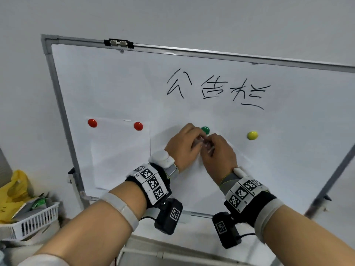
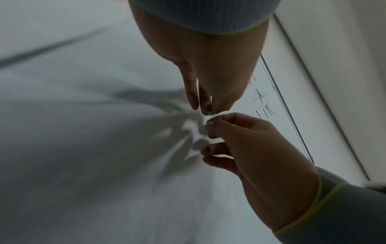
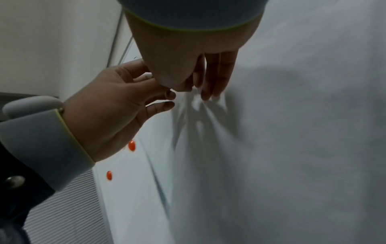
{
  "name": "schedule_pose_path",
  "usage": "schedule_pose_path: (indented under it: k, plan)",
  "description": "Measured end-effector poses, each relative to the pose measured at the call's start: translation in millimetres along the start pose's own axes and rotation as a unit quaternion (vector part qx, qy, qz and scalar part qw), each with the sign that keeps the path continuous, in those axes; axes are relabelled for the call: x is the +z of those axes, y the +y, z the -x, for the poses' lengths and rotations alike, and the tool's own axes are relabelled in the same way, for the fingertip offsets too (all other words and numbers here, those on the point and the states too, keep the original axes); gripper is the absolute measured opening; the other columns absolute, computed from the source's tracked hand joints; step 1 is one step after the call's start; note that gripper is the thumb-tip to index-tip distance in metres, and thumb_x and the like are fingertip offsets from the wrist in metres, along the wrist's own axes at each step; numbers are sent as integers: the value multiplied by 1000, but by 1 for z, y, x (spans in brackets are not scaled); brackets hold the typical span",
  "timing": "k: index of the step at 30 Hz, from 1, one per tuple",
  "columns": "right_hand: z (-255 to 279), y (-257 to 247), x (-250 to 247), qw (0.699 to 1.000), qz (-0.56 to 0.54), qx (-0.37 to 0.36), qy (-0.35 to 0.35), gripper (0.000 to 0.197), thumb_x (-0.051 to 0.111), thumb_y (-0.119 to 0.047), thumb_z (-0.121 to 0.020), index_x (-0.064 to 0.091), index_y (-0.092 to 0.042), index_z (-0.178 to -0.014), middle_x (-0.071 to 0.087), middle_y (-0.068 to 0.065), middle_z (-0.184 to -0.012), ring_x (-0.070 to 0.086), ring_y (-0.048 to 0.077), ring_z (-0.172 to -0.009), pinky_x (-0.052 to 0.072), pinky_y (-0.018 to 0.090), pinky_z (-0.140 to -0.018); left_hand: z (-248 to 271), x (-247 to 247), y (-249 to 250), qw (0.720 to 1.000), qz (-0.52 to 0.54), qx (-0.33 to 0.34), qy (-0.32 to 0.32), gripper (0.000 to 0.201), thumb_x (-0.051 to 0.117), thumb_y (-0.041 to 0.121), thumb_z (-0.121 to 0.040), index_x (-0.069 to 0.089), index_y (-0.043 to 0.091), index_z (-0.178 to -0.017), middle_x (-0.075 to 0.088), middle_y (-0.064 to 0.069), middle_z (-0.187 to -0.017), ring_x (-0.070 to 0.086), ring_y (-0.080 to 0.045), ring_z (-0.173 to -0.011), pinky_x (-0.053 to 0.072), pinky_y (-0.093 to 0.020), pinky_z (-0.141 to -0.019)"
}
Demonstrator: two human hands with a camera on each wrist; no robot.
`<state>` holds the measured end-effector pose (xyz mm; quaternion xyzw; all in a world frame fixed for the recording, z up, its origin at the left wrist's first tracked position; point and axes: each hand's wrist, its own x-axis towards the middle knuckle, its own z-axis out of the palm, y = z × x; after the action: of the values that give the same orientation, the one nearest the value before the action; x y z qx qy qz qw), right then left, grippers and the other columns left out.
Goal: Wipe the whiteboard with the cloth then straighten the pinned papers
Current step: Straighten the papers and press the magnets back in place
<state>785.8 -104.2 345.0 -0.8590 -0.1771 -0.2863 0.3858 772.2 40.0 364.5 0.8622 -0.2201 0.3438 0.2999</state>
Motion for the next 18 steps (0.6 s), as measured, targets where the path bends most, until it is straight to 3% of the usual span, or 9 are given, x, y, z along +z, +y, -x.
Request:
schedule_pose_path:
  k: [5, 9, 12, 14, 16, 18]
  plan:
    - [18, 83, -59, 997, 17, 66, 40, 25, 66, -18, -87, 56, -18, -109, 50, -3, -111, 55, 16, -75, 40, 27, -64, -8, 70, 37, 999, -27, -3, -42, 29, 61, 19, -90, 60, 28, -117, 49, 11, -118, 65, -5, -83, 58, -38, -68]
    - [31, 130, -80, 996, -11, 85, 10, 31, 67, -17, -86, 56, -18, -115, 54, -1, -115, 61, 19, -90, 53, 35, -76, -7, 106, 56, 997, -38, -55, -44, 36, 58, 17, -92, 55, 30, -125, 42, 13, -123, 65, -6, -89, 60, -35, -75]
    - [34, 135, -69, 994, -59, 92, -25, 31, 67, -17, -86, 59, -20, -116, 61, -2, -113, 64, 18, -92, 54, 36, -83, -8, 108, 59, 995, -40, -88, -11, 39, 58, 10, -90, 57, 24, -126, 44, 6, -124, 64, -11, -90, 59, -35, -78]
    - [32, 139, -67, 989, -88, 112, -46, 29, 68, -16, -86, 62, -19, -115, 63, 1, -110, 64, 18, -91, 50, 28, -83, -9, 112, 68, 993, -40, -107, 3, 39, 58, 7, -89, 58, 23, -125, 46, 3, -122, 63, -12, -90, 58, -36, -79]
    - [29, 137, -66, 987, -85, 125, -52, 23, 70, -16, -86, 66, -18, -108, 63, 2, -106, 61, 17, -87, 45, 24, -81, -8, 111, 71, 993, -38, -110, 5, 39, 58, 6, -88, 57, 23, -124, 46, 4, -119, 62, -12, -89, 58, -37, -81]
    - [25, 136, -70, 987, -77, 130, -49, 13, 70, -18, -87, 68, -19, -99, 64, 0, -101, 62, 19, -84, 49, 28, -81, -9, 112, 74, 993, -38, -111, 5, 39, 60, 8, -89, 56, 24, -124, 46, 4, -117, 62, -11, -89, 58, -38, -81]
